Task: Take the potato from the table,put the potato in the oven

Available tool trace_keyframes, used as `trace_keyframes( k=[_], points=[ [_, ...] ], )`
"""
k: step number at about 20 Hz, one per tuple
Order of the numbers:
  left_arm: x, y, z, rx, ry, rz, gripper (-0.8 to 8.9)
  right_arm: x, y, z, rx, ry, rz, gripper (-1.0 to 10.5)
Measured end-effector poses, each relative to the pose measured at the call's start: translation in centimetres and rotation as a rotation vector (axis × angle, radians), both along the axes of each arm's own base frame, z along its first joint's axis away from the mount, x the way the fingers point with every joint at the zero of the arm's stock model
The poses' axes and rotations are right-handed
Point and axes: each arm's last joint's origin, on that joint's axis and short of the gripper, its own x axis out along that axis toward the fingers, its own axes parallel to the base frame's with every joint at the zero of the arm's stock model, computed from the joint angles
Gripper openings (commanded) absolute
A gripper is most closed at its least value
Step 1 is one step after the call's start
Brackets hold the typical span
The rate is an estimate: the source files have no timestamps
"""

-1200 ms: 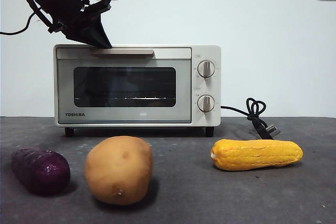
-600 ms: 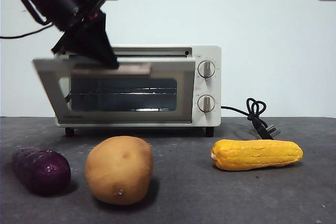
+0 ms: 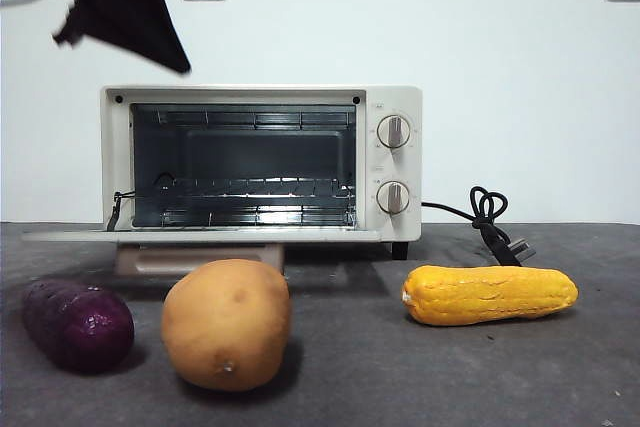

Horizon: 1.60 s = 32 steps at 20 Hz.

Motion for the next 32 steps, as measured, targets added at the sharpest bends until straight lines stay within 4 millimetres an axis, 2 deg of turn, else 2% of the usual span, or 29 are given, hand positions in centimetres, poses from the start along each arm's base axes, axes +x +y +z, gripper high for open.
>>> trace_keyframes(
  k=[4, 9, 12, 16, 22, 32],
  points=[
    [-4.1, 1.2, 4.5, -0.041, -0.171, 0.007, -0.07, 1.5, 2.0, -0.4, 0.016, 0.029, 0.088, 6.0],
    [-11.0, 3.6, 8.9, 0.004, -0.387, 0.121, -0.07, 3.6, 6.7, -2.1, -0.060, 0.086, 0.186, 6.0],
    [-15.3, 5.0, 10.3, 0.020, -0.478, 0.192, -0.08, 4.6, 10.3, -3.8, -0.123, 0.121, 0.240, 6.0],
    [-18.2, 6.0, 10.6, 0.031, -0.504, 0.220, -0.08, 5.3, 13.7, -5.9, -0.188, 0.157, 0.270, 6.0],
    [-21.2, 6.8, 10.7, 0.021, -0.519, 0.226, -0.08, 6.0, 18.1, -9.7, -0.270, 0.210, 0.292, 6.0],
    [-21.7, 7.0, 10.1, 0.052, -0.460, 0.229, -0.08, 6.8, 23.1, -16.0, -0.345, 0.262, 0.271, 6.0]
  ],
)
